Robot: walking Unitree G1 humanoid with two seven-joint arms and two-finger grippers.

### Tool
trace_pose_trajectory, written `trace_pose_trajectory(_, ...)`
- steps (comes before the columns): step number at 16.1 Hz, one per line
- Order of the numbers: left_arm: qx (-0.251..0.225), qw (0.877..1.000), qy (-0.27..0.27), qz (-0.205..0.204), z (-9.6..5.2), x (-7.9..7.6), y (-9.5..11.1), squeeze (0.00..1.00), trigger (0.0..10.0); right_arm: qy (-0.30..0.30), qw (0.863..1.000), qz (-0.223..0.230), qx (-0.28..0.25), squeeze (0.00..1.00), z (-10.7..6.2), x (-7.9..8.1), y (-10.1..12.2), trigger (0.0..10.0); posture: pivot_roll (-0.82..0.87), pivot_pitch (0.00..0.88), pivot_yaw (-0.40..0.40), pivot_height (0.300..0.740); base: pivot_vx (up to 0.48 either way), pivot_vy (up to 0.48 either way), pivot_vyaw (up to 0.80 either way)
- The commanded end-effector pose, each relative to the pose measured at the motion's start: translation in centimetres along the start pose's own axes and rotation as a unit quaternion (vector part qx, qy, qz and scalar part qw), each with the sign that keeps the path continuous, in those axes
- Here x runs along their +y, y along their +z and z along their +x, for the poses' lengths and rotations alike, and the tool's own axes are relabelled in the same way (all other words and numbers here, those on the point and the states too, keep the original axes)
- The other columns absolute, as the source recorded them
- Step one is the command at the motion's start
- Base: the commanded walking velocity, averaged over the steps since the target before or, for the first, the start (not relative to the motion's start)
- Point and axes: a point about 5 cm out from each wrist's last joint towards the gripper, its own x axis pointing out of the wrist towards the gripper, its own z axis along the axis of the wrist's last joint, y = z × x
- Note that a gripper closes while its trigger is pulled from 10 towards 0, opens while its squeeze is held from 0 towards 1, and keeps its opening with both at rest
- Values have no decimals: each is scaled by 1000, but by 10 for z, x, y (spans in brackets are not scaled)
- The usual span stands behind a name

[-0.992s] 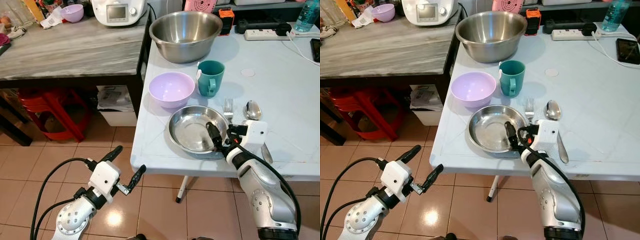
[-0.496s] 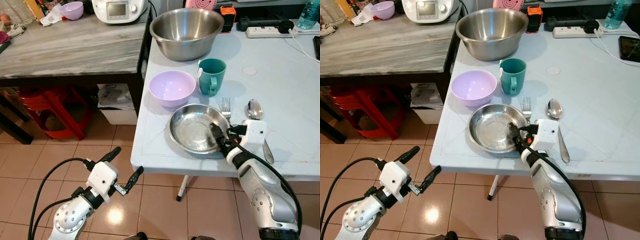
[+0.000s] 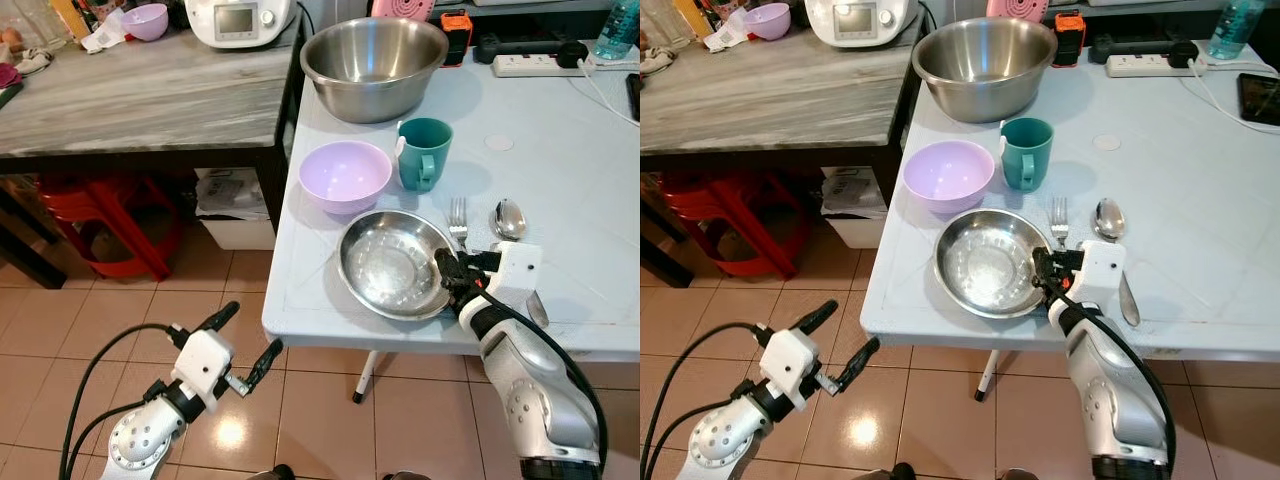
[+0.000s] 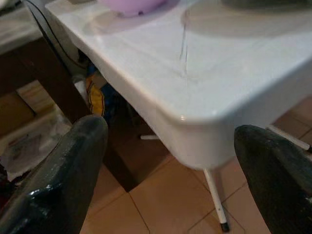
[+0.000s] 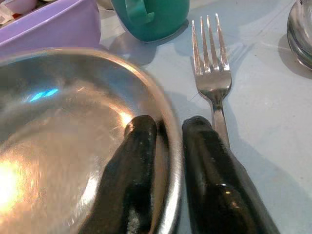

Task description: Setting the table

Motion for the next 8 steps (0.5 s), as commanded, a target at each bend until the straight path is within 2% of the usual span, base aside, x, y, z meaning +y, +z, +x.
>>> trace_pose_trajectory(1, 8, 1000, -1, 6, -6, 3, -5, 0, 10000, -11, 999, 8, 47, 0, -1, -5, -18, 0, -119, 162, 126, 740, 0, 0, 0)
trace_pose_trajectory(6, 19, 1000, 4, 7, -12, 6, -19, 0, 10000, 5, 998, 27, 50, 0, 9, 4, -15, 0, -114, 163, 124, 740, 0, 0, 0)
trace_pose_trajectory(8, 20, 1000, 7, 9, -12, 7, -21, 0, 10000, 8, 998, 47, 50, 0, 13, 8, -14, 0, -107, 160, 125, 740, 0, 0, 0)
